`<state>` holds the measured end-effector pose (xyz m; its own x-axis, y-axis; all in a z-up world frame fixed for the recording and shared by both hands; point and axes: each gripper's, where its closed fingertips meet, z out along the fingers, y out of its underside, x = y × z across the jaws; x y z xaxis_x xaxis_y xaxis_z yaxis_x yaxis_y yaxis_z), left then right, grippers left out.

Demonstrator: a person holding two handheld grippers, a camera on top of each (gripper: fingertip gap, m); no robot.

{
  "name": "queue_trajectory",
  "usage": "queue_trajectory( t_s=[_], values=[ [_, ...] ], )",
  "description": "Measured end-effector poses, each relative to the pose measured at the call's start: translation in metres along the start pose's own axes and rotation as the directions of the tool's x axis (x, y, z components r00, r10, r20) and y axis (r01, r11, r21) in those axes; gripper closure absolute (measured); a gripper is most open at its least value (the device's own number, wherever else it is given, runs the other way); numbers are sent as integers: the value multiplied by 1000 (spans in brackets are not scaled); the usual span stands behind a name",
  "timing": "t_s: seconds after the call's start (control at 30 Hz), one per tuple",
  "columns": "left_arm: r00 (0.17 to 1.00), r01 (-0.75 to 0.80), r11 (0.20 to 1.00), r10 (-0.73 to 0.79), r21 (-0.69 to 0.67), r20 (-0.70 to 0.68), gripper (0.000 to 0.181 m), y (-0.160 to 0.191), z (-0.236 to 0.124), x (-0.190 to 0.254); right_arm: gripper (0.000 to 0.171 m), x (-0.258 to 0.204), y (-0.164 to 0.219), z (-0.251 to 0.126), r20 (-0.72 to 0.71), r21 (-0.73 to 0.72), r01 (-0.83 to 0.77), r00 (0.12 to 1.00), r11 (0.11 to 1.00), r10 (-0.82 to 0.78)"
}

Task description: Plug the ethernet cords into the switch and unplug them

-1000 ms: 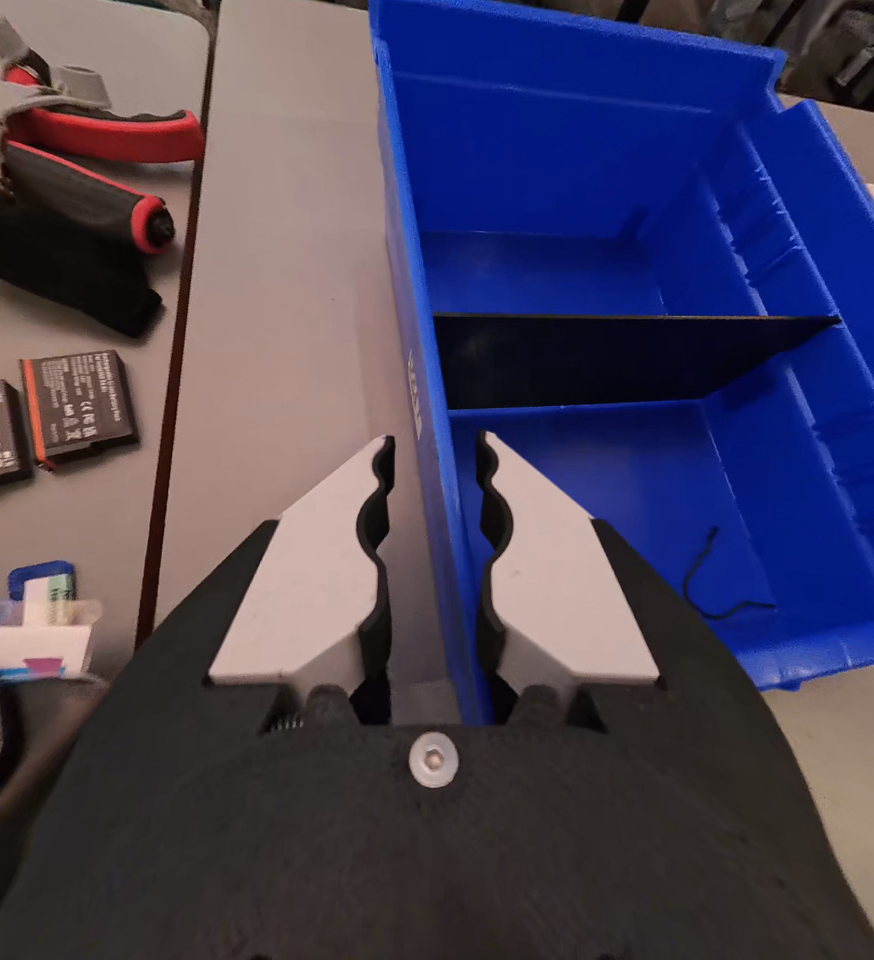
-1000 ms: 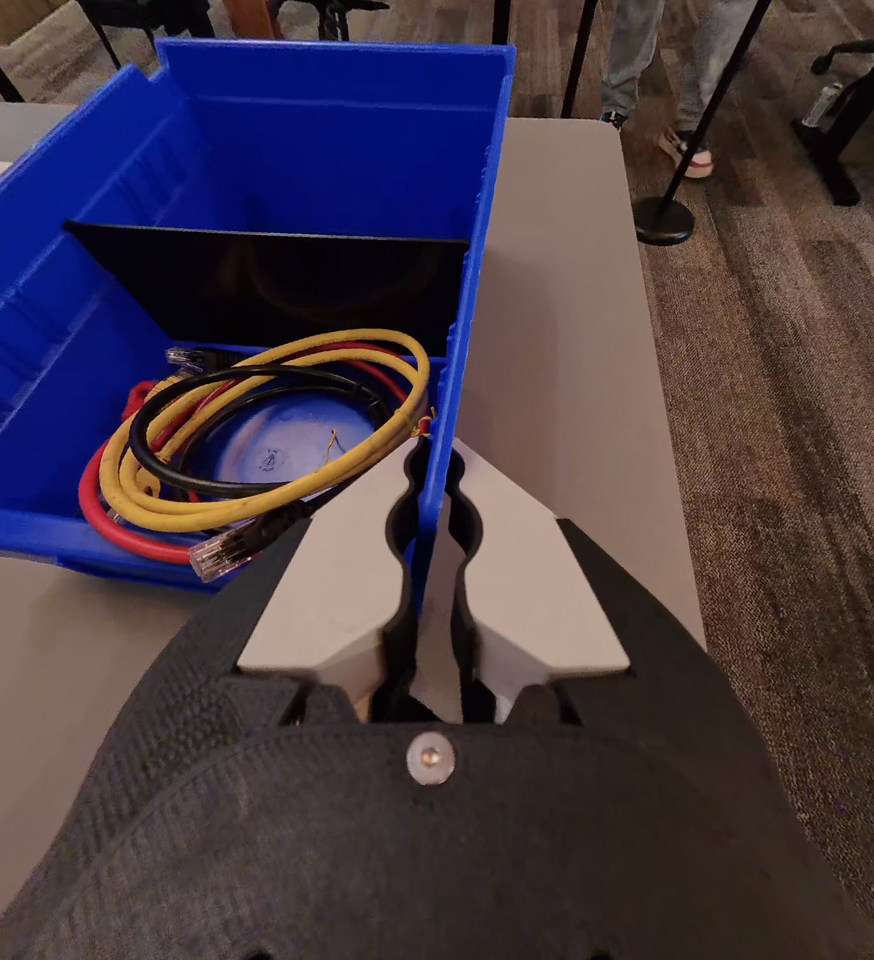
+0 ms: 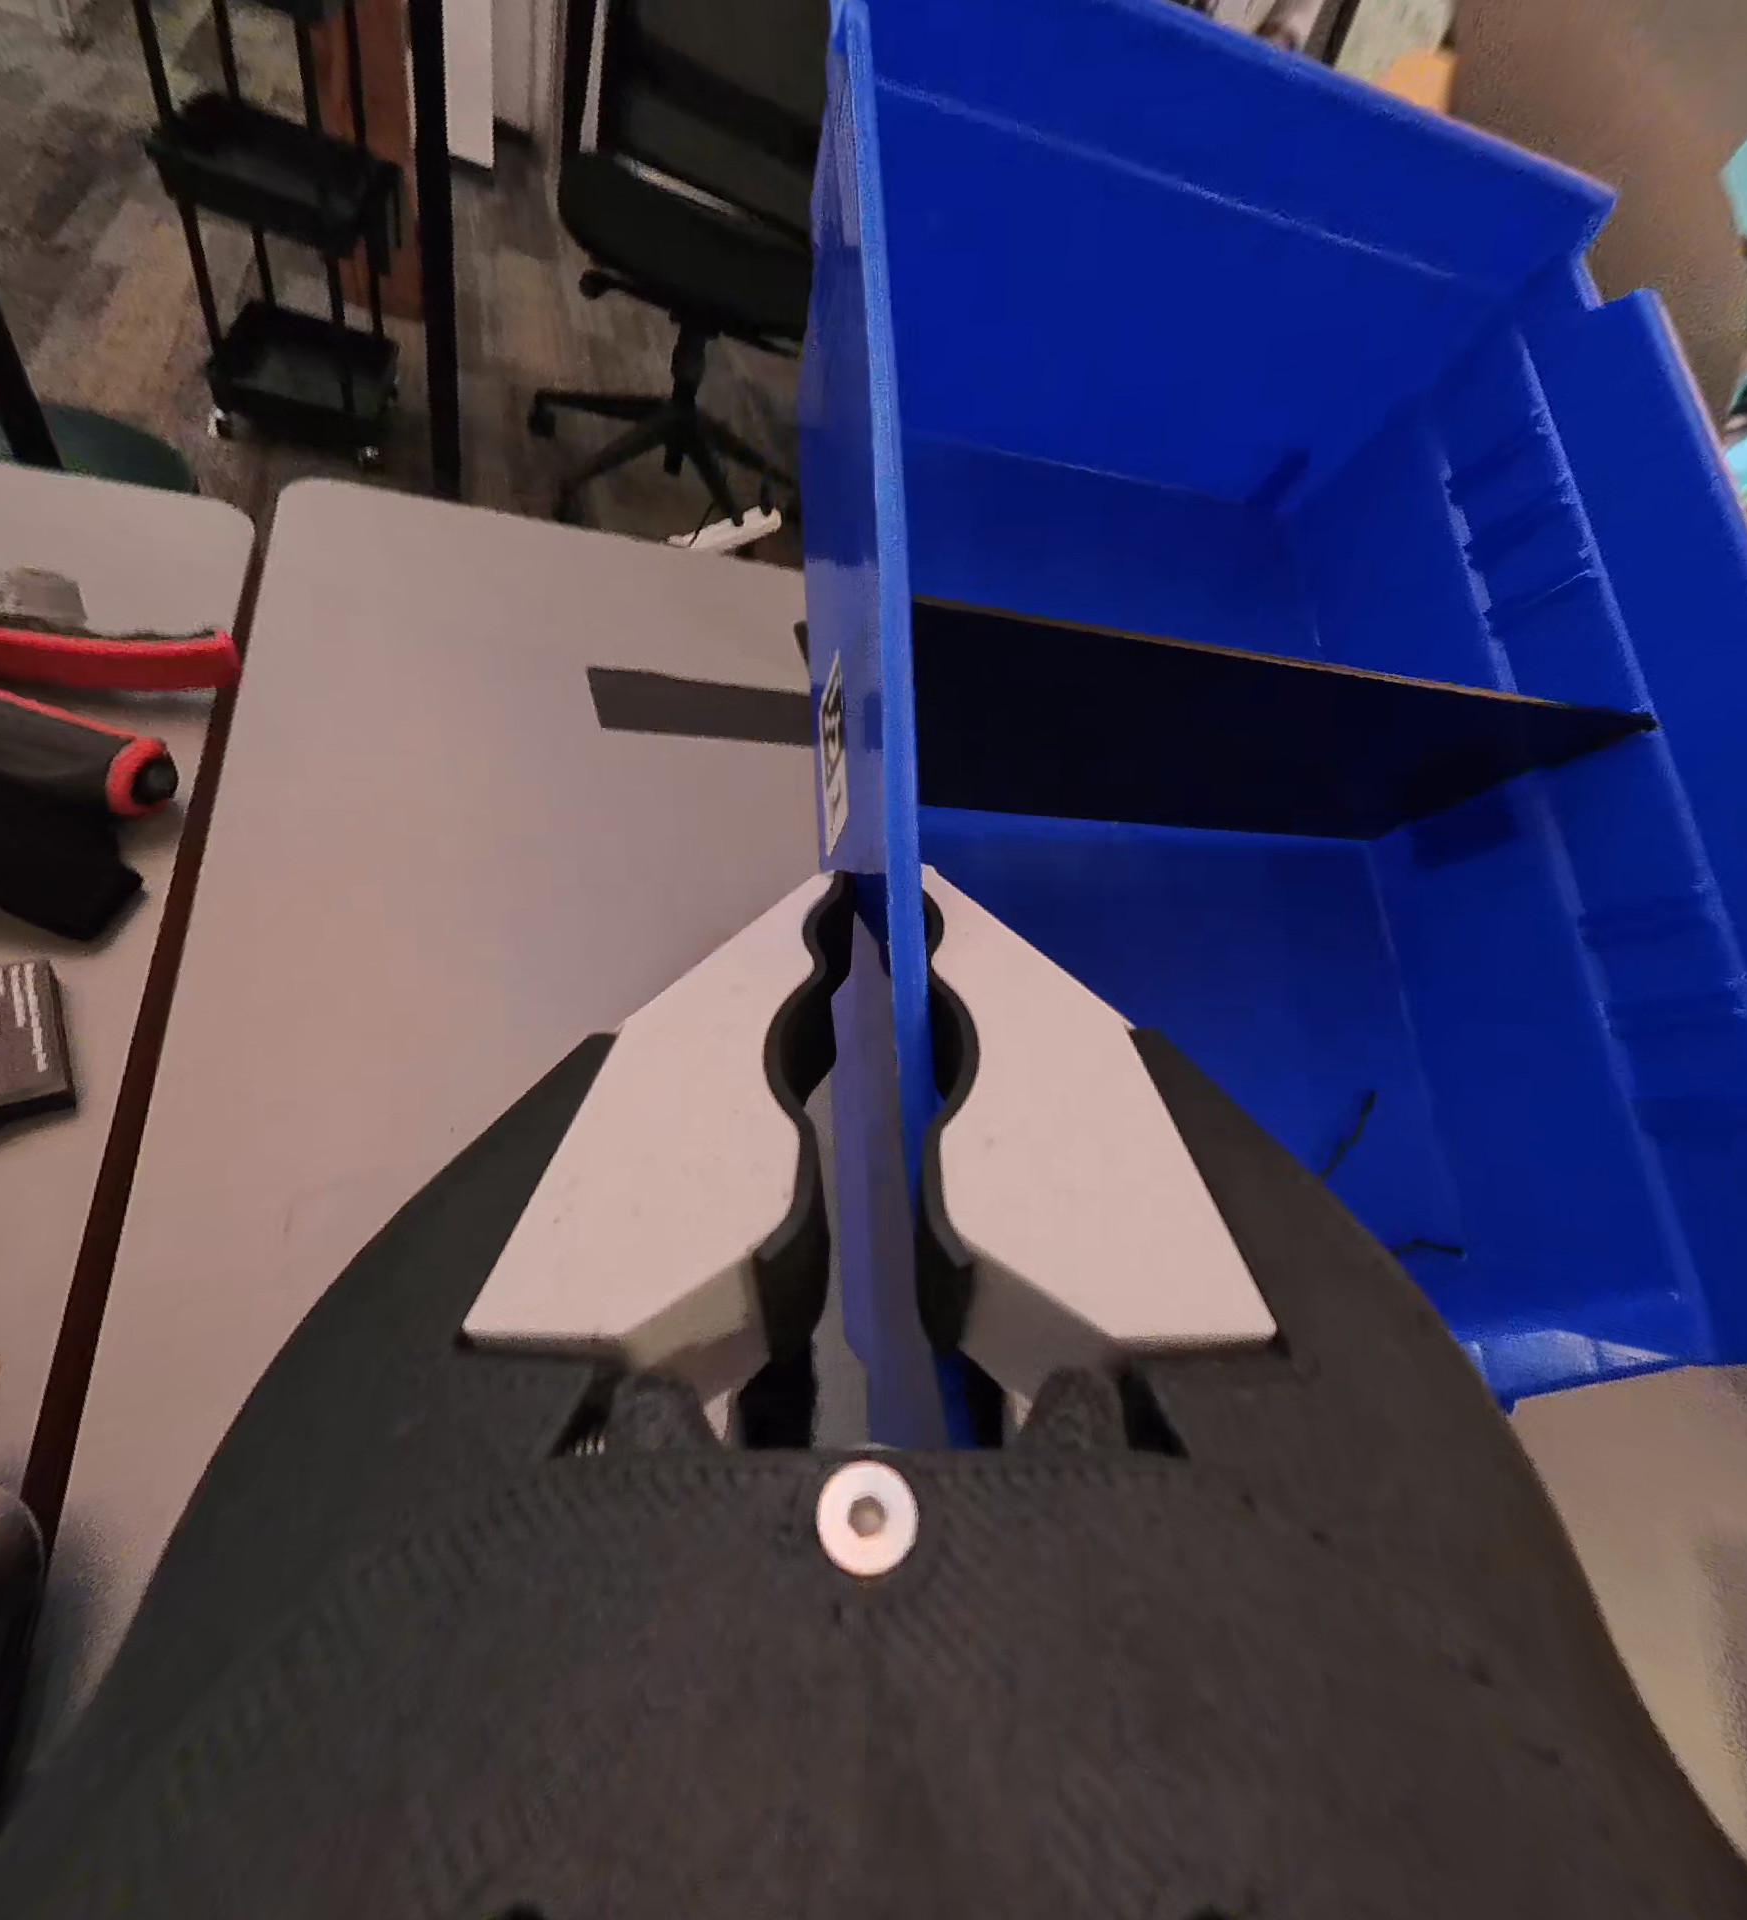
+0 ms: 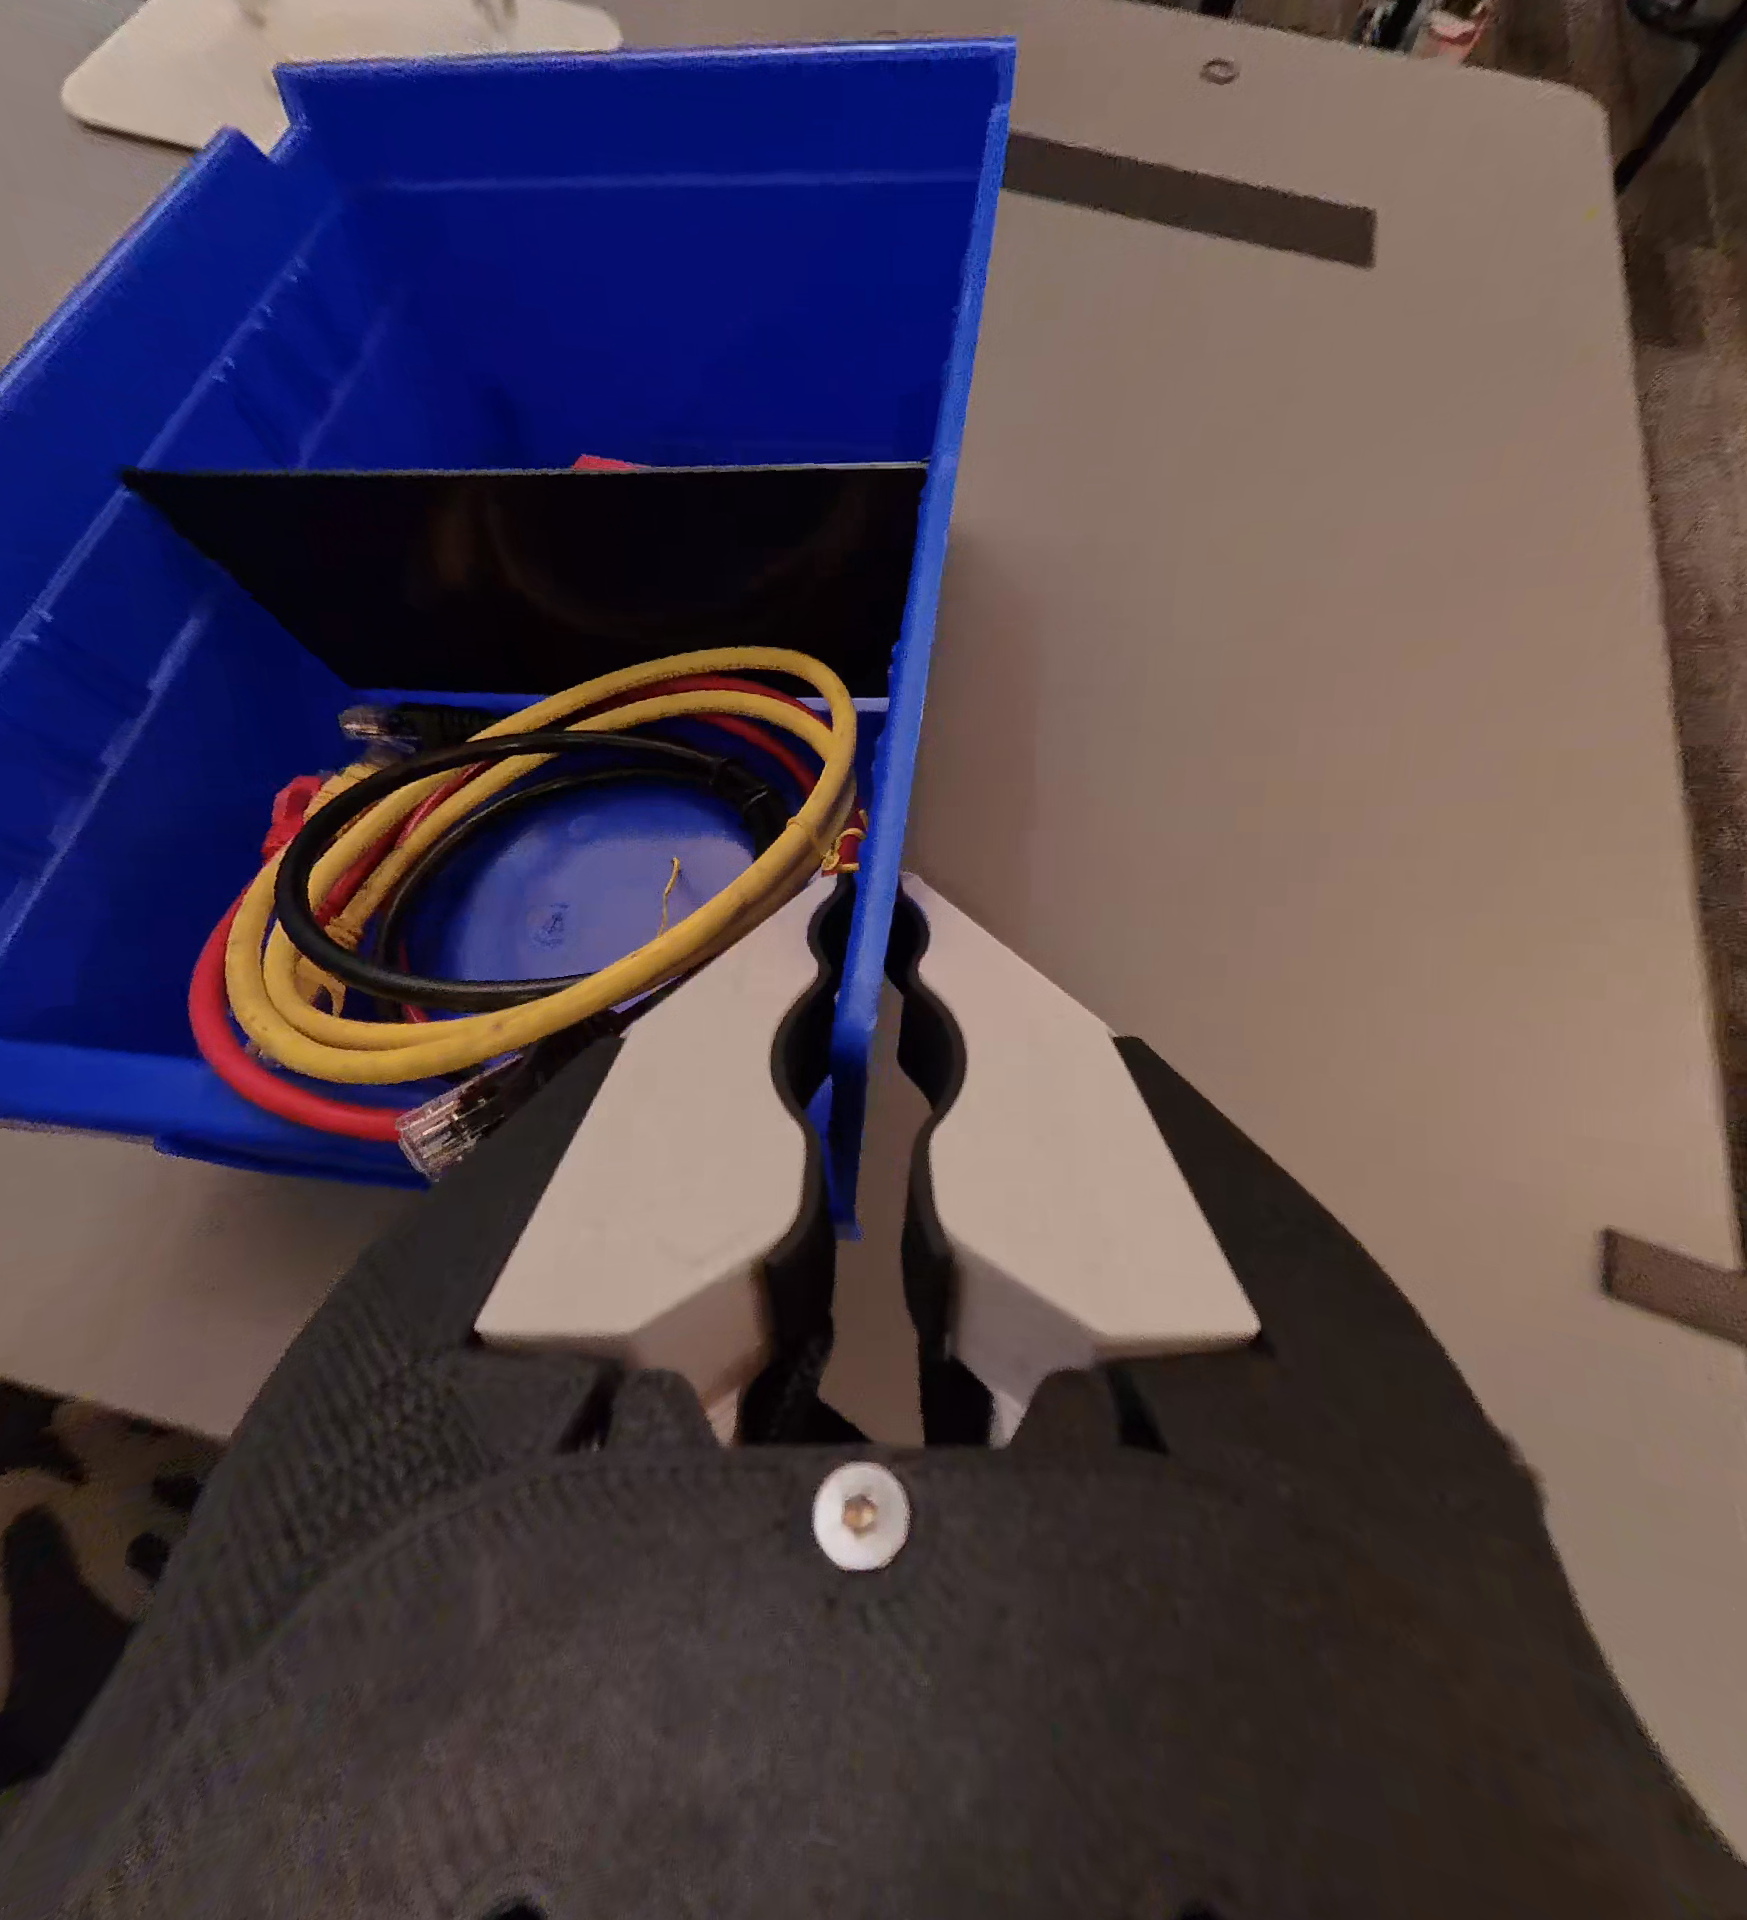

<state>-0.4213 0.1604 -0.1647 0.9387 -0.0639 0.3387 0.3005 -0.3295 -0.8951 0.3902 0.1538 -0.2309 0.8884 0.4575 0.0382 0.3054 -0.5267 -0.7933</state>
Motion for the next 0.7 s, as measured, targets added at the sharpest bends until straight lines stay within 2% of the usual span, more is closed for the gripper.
queue_trajectory(
  t_s=[0.23, 0.47, 0.6, 0.63, 0.7],
  values=[
    [998, -63, 997, 64, 54, -14, 175, -35, -26, 23, 169, -85, 30, 14, 116, -79, -50, 992, 996, 59],
    [997, -73, 992, 77, 101, -32, 175, -55, -41, 27, 169, -158, 6, 43, 185, -80, -71, 979, 994, 85],
    [996, -75, 990, 80, 118, -33, 176, -63, -49, 24, 167, -208, -12, 61, 262, -55, -27, 964, 998, 41],
    [996, -75, 990, 80, 123, -32, 176, -64, -51, 22, 164, -221, -18, 63, 292, -36, -21, 956, 999, 30],
    [997, -73, 987, 78, 140, -26, 175, -68, -55, 20, 136, -233, -35, 61, 297, 45, -10, 955, 999, -3]
  ],
)
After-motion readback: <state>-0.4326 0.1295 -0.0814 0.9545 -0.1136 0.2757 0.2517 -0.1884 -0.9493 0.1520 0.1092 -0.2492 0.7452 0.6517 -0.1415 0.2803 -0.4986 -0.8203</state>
